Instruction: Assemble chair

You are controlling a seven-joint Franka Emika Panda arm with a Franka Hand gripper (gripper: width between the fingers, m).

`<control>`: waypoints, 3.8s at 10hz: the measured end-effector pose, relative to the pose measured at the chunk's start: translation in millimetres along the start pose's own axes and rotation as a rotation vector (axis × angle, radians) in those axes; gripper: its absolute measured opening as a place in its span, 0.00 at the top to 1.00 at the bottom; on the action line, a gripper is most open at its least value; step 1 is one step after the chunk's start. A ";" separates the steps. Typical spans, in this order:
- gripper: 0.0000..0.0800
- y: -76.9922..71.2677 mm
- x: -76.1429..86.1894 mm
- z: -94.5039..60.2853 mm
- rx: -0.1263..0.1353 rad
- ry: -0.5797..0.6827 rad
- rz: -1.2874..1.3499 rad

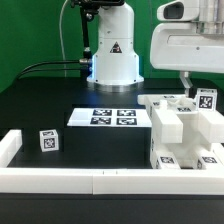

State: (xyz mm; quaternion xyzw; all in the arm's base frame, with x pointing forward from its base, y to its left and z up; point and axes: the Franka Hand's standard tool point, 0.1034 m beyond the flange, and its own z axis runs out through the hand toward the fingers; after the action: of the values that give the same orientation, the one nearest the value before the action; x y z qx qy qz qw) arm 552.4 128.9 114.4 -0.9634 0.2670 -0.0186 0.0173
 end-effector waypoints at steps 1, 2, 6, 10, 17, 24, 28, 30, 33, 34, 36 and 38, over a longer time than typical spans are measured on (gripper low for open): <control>0.60 0.0 0.0 0.0 0.000 0.000 0.060; 0.60 0.4 0.4 -0.1 0.001 -0.001 0.153; 0.65 1.6 1.2 0.1 0.005 -0.004 0.613; 0.65 0.7 2.4 0.6 0.042 -0.024 0.973; 0.19 2.2 -1.9 4.3 0.030 -0.020 0.311; 0.34 2.0 -2.5 5.1 0.026 -0.006 -0.266; 0.66 2.8 -1.7 5.0 0.025 -0.007 -0.114; 0.65 3.0 -1.4 4.9 0.024 -0.010 0.123; 0.65 3.2 -1.0 5.2 0.026 -0.018 0.523; 0.65 2.6 -0.5 5.1 0.035 -0.024 0.631; 0.65 1.5 -1.9 6.0 0.037 -0.032 0.801; 0.65 1.8 -1.1 6.6 0.042 -0.040 0.909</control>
Offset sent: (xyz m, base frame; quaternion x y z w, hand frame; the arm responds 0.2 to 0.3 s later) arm 0.0040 -0.0141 0.0059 -0.0216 0.0187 0.2025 0.9789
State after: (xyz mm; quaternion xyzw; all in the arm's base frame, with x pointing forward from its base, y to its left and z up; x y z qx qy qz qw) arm 550.9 128.1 107.7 -0.7480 0.6619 0.0043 0.0484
